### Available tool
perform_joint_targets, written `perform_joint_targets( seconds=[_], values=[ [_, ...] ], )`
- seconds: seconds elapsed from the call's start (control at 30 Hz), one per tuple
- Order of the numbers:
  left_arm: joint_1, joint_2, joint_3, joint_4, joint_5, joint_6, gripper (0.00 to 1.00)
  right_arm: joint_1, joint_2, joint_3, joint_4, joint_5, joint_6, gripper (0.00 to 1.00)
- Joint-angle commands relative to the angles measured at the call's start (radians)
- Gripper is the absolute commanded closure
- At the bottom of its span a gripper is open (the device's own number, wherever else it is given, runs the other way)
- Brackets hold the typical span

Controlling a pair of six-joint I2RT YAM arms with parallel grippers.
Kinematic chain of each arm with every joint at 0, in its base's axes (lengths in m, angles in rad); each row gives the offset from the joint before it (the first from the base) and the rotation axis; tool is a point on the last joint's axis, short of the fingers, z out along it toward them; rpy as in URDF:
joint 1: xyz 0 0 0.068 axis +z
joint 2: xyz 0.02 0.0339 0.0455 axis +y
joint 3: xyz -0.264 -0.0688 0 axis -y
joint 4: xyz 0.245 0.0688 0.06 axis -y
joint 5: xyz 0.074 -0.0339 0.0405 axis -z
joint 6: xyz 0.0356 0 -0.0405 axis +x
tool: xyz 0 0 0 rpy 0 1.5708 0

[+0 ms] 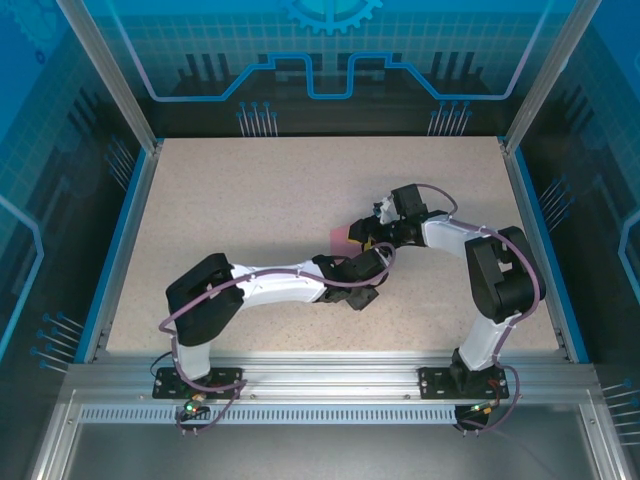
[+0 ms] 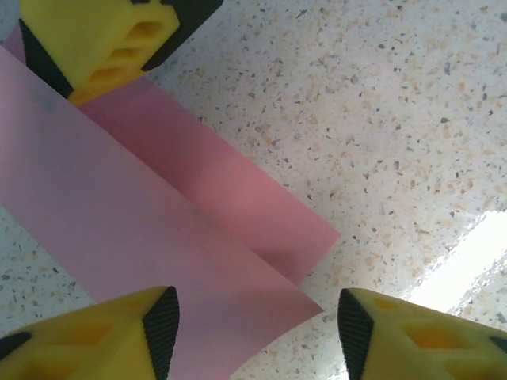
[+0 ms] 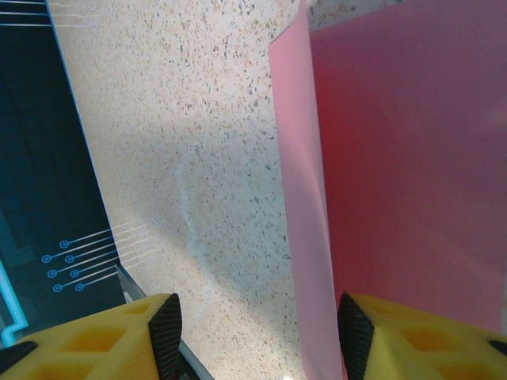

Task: Fold a paper plane with a square sheet of paper (fold left side to right side)
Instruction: Fold the triangle a second time at the center of the table.

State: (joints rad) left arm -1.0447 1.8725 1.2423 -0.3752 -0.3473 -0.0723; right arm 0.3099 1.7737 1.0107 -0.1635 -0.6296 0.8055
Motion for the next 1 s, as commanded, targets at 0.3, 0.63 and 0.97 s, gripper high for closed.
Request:
perform_joint_targets(
  seconds=[0.3, 0.63, 0.97],
  values=[
    [-0.002, -0.026, -0.002, -0.009, -0.015, -0.012, 0.85, -0.013, 0.018, 0.002, -0.028, 0.003, -0.009, 0.43],
    [0.061, -0.090, -0.069, 0.063, 0.140, -0.065, 0.97, -0.031, -0.025, 0.004, -0.007, 0.010, -0.023, 0.42],
    [0.149, -0.151, -0.154, 0.168, 0.333, -0.113, 1.00, -0.115, -0.180, -0.076, 0.038, 0.088, -0.032, 0.40]
  ],
)
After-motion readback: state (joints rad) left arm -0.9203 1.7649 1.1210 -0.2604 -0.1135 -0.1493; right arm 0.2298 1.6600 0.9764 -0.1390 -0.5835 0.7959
